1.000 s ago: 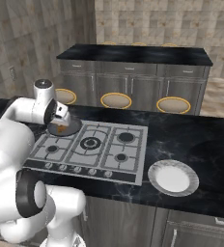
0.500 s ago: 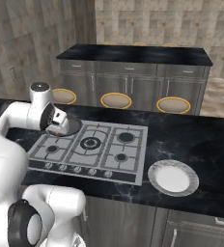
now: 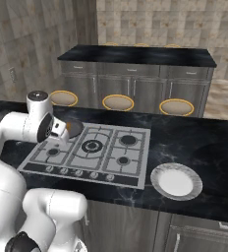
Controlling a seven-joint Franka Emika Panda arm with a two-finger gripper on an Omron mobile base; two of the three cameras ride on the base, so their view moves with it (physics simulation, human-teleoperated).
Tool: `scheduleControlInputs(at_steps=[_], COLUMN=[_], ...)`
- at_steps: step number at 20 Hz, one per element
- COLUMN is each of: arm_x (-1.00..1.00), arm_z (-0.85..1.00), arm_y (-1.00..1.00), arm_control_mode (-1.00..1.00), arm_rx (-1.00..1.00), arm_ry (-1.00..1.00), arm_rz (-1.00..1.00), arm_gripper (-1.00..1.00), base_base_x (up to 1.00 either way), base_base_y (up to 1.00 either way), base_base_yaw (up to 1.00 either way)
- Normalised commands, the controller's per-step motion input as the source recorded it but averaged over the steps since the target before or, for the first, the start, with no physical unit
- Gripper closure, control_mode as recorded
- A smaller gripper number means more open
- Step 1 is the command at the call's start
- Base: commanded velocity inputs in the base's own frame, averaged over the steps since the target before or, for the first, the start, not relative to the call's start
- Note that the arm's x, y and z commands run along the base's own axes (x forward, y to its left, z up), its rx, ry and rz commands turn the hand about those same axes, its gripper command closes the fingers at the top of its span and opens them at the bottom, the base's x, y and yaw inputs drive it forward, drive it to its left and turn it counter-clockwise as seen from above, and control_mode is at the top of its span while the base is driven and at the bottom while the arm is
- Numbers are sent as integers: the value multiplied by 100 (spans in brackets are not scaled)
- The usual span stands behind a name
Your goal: Pick the croissant and place it on the pan. Then turn on the stove to warm the croissant.
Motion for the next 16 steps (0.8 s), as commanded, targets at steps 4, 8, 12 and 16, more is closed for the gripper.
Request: scheduleControlInputs(at_steps=[4, 8, 12, 16], arm_x=[-24, -8, 0, 0], arm_z=[0, 0, 0, -7], arm_y=[-11, -6, -6, -6], arm_control_mode=[-100, -100, -100, -100], arm_rx=[0, 0, 0, -3], arm_ry=[13, 15, 20, 16], arm_rz=[0, -1, -2, 0], arm_gripper=[-100, -100, -100, -100], base_base_x=[0, 0, 0, 0], base_base_y=[0, 0, 0, 0], base_base_yaw=[0, 0, 0, 0])
